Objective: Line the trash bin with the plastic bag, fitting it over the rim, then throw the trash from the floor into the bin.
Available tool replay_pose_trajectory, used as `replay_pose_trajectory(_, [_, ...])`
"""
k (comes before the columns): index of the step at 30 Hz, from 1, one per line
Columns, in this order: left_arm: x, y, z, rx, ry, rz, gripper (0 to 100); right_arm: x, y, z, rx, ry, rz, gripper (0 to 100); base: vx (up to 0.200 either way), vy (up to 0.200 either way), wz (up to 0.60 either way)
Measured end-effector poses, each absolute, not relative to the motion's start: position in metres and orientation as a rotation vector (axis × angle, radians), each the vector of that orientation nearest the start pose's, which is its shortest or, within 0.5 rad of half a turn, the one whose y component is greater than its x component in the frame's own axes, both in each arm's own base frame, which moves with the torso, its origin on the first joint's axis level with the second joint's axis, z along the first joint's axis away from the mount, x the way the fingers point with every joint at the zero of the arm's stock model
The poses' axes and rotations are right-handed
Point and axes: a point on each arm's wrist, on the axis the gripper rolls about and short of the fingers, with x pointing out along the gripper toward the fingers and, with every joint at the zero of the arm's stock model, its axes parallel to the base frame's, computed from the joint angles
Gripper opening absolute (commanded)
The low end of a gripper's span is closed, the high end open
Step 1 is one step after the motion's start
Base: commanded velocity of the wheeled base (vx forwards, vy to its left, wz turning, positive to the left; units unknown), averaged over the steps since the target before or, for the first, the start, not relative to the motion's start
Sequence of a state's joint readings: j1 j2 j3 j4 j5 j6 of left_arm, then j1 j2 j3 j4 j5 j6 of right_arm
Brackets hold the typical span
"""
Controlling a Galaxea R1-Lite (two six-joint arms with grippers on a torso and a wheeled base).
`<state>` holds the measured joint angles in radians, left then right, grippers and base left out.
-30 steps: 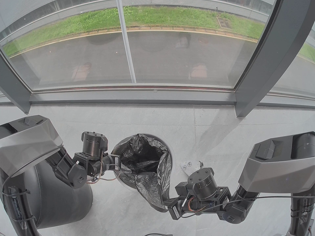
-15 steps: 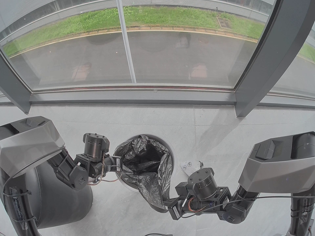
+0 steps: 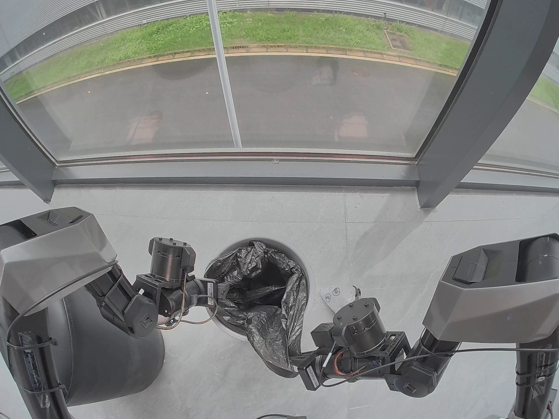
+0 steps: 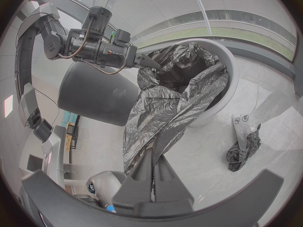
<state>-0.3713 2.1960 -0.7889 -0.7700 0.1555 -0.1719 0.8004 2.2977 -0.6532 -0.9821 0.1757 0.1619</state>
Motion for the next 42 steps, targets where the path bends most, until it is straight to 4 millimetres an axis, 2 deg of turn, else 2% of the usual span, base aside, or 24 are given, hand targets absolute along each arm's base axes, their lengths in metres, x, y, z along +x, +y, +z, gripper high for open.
replay_pose_trajectory(12, [0.338,-0.13,0.029,-0.019,0.609,-0.155,100,0.236,0.249,-0.019,-0.068,0.728,0.882,0,0.0,0.0,0.0])
replay_pose_trajectory(18, [0.327,-0.144,0.044,-0.083,0.589,-0.189,100,0.236,0.248,-0.019,-0.068,0.729,0.882,0,0.0,0.0,0.0])
replay_pose_trajectory(22, [0.323,-0.15,0.047,-0.084,0.586,-0.211,100,0.236,0.248,-0.019,-0.068,0.729,0.881,0,0.0,0.0,0.0])
replay_pose_trajectory(42, [0.326,-0.155,0.032,-0.088,0.617,-0.216,100,0.235,0.248,-0.02,-0.067,0.733,0.883,0,0.0,0.0,0.0])
